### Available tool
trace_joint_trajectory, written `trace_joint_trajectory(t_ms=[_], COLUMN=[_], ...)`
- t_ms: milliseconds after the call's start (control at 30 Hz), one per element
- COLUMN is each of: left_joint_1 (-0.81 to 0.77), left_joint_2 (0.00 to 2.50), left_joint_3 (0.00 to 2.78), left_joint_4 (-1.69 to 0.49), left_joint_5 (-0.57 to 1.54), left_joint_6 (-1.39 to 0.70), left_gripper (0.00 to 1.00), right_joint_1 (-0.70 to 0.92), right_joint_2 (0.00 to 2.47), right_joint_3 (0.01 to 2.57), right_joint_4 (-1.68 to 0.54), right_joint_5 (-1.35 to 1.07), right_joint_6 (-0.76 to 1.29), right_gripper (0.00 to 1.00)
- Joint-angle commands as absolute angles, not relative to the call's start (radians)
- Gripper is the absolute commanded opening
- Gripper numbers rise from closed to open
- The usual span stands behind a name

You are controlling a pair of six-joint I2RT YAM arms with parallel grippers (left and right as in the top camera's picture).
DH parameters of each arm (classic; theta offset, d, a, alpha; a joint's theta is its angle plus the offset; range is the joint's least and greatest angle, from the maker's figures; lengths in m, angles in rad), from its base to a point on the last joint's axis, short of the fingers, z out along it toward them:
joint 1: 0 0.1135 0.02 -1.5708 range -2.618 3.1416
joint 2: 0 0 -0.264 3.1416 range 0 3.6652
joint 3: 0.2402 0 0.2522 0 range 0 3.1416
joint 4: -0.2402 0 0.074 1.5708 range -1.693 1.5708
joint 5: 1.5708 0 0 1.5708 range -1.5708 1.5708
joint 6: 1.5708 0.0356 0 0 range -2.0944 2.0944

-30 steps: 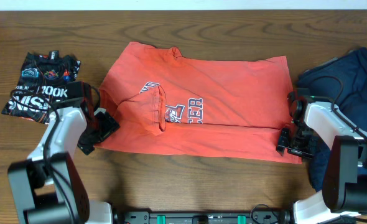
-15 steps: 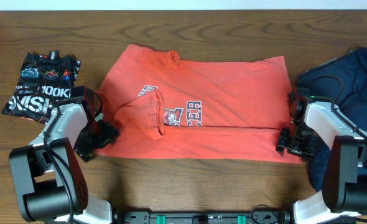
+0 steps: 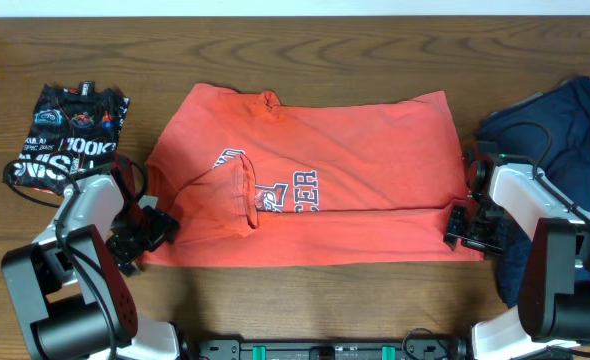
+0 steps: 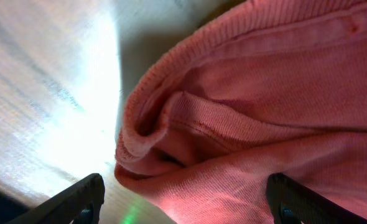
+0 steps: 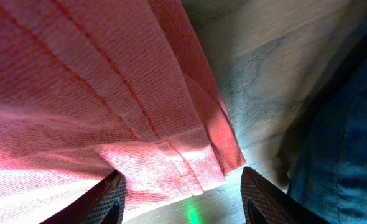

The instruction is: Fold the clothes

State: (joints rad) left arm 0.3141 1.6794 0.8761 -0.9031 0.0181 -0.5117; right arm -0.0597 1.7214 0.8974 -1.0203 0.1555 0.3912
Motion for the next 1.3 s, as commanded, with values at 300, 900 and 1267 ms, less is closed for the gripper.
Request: trace_joint_trajectory(t_ms=[300, 900, 1267], left_joint_1=[0.321, 0.035, 0.011], left_joint_2=[1.387, 1.766, 2.163], left_joint_3=[0.961, 1.594, 1.891], left_joint_4=[-0.922, -0.638, -0.587], left_joint_5=[0.136, 0.314, 0.276], left_joint_6=[-0.373, -0.1, -0.027], left_gripper=[0.93, 0.98, 0.98], right_joint_1=[-0.047, -0.044, -0.044], right_joint_2=[1.483, 1.407, 1.407], right_joint_3=[1.032, 1.086, 1.085], right_joint_4=[-1.05, -1.005, -1.011], right_joint_5=[0.1, -0.06, -0.06], right_joint_6=[0.375, 0.305, 0.306], right_gripper=[0.86, 0.84, 0.83])
